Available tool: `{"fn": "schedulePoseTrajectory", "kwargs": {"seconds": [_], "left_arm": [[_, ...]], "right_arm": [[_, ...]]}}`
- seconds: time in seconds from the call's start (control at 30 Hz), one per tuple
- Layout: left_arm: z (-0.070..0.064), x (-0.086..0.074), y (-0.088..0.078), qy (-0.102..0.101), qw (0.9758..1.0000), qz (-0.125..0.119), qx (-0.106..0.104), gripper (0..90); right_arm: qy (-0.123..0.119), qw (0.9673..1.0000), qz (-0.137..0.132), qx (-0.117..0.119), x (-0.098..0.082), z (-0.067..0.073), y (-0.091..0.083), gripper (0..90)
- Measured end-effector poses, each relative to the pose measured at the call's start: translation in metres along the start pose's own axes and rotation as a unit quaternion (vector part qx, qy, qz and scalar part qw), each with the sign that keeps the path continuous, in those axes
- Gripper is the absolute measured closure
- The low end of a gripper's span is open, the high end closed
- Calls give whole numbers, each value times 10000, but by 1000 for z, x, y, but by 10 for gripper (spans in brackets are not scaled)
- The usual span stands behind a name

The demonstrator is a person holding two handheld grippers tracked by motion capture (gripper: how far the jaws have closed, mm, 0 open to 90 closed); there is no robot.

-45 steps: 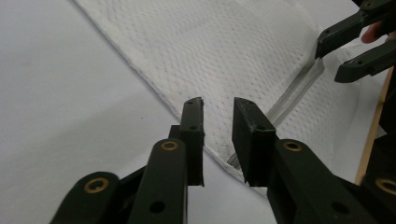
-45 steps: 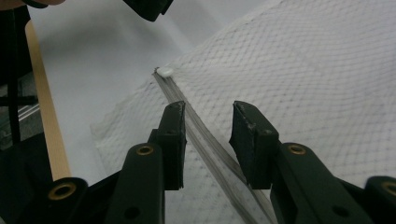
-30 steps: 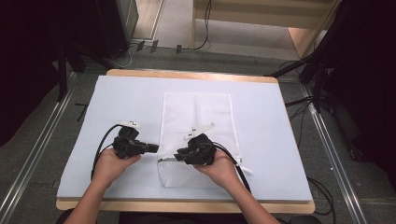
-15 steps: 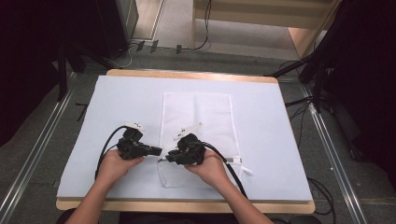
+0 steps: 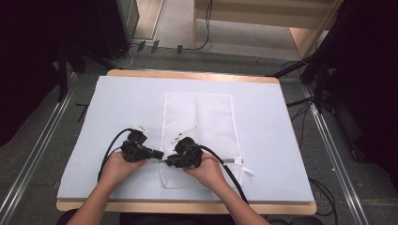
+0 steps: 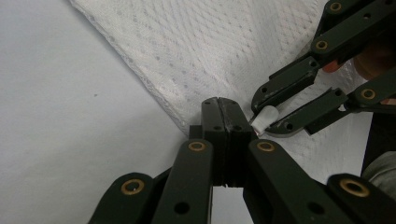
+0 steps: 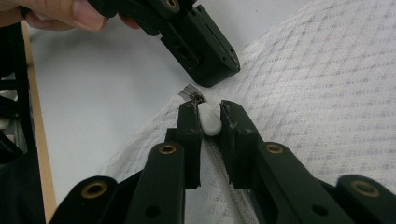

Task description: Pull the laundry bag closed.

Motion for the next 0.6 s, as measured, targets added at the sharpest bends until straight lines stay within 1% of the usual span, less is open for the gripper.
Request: {"fn": "schedulePoseTrajectory", "kwargs": {"seconds": [0.03, 0.1, 0.17, 0.2, 0.27, 0.3, 0.33, 0.4, 0.47, 0.5, 0.57, 0.6], "left_arm": [[0, 0, 0, 19, 10000, 6, 7, 900], [0, -1, 1, 38, 10000, 11, 8, 900], [-1, -1, 2, 20, 10000, 16, -34, 900], [-1, -1, 2, 20, 10000, 16, -34, 900], [-1, -1, 2, 8, 10000, 9, -55, 900], [-1, -1, 2, -4, 10000, 1, -59, 900], [-1, -1, 2, -10, 10000, 0, -62, 900], [-1, -1, 2, -6, 10000, -3, -59, 900], [-1, -1, 2, -14, 10000, -7, -71, 900], [-1, -1, 2, -28, 10000, -4, -79, 900], [-1, -1, 2, -20, 10000, -4, -72, 900], [-1, -1, 2, -16, 10000, -7, -74, 900]], "right_arm": [[3, 10000, -13, 14, 0, 0, 0, 807], [-93, 9999, -52, 5, -2, 0, -1, 809], [-207, 9998, -15, -60, -5, 1, -1, 808], [-207, 9998, -15, -60, -5, 1, -1, 808], [-364, 9992, -71, -125, -7, 1, -1, 809], [-339, 9993, -84, -111, -7, 1, -1, 806], [-217, 9997, -97, -51, -6, 0, -1, 778], [-161, 9998, -114, -20, -6, 0, -1, 760], [-189, 9998, -99, 54, -7, -1, -2, 728], [-265, 9996, -88, 61, -6, 0, -2, 727], [-410, 9991, -112, -2, -5, 0, 0, 723], [-417, 9991, -106, -10, -5, 0, 0, 737]]}}
Point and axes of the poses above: each handheld gripper's, and its own axes: y roughly forward along the jaws, x roughly out of its top, z roughly to its left, the point moved 10 cm from there along y, roughly forward along the jaws, and after that the axes turned 5 degrees about -y, right-handed, at the moved point
